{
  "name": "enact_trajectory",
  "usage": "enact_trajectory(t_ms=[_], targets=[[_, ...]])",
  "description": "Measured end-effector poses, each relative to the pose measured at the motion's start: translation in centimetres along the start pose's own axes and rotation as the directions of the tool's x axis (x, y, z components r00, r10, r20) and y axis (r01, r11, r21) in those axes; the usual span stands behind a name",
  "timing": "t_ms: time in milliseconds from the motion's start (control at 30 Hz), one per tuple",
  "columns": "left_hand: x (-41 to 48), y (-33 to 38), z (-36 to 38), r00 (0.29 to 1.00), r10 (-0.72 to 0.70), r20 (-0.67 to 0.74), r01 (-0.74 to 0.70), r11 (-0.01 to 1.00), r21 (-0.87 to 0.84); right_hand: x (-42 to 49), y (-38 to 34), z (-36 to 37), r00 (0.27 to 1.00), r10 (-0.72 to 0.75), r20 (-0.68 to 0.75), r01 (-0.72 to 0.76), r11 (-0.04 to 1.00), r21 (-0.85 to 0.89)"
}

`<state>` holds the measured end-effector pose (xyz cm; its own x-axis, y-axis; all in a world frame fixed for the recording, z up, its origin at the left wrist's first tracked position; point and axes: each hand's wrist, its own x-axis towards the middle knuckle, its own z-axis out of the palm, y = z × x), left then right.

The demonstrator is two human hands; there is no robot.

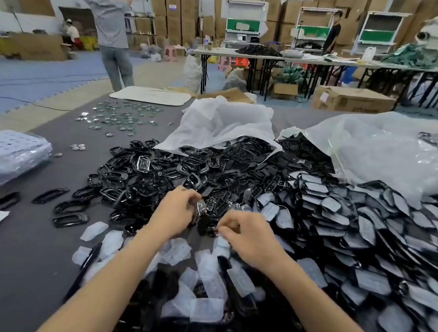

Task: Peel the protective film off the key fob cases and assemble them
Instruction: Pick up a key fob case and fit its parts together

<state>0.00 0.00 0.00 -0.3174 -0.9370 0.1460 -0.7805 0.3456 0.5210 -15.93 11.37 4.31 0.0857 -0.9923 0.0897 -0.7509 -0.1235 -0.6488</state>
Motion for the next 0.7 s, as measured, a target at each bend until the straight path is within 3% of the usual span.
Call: enact_trajectory(t_ms=[67,133,200,267,400,500,600,700], targets=[[0.6,-0.5,0.6,0.998,-0.054,0.032,0.05,0.993,0.109,3.0,0.7,0.0,0.998,0.003,-0.064,-0.011,0.992,-0.125],[0.6,-1.0,1.1,0.992,-0.092,0.083,0.071,0.97,0.233,5.3,1.5,0.3,1.0,0.015,-0.017,-0.018,0.976,-0.219],[0.5,-1.2,1.7,0.991,-0.104,0.087,0.078,0.962,0.26,6.0,2.4,1.6,0.998,0.018,0.059,0.001,0.95,-0.313],[0.3,-1.2,1.8,0.992,-0.102,0.068,0.083,0.967,0.242,5.7,3.3,2.7,0.999,-0.012,0.036,0.026,0.917,-0.398],[-0.8,-0.3,1.5,0.996,-0.085,0.007,0.08,0.964,0.253,5.3,3.7,3.4,0.994,-0.063,-0.088,0.031,0.945,-0.325],[-2.3,0.9,1.4,0.98,-0.016,-0.201,0.037,0.994,0.099,4.8,3.7,2.9,0.982,-0.027,-0.186,-0.006,0.985,-0.172],[-4.1,2.5,1.3,0.984,0.025,-0.178,-0.059,0.98,-0.188,3.9,3.4,2.1,0.97,-0.007,-0.241,-0.01,0.998,-0.068],[-6.0,3.0,1.6,0.983,0.034,-0.179,-0.088,0.949,-0.303,2.8,3.5,2.2,0.966,-0.012,-0.258,0.0,0.999,-0.044]])
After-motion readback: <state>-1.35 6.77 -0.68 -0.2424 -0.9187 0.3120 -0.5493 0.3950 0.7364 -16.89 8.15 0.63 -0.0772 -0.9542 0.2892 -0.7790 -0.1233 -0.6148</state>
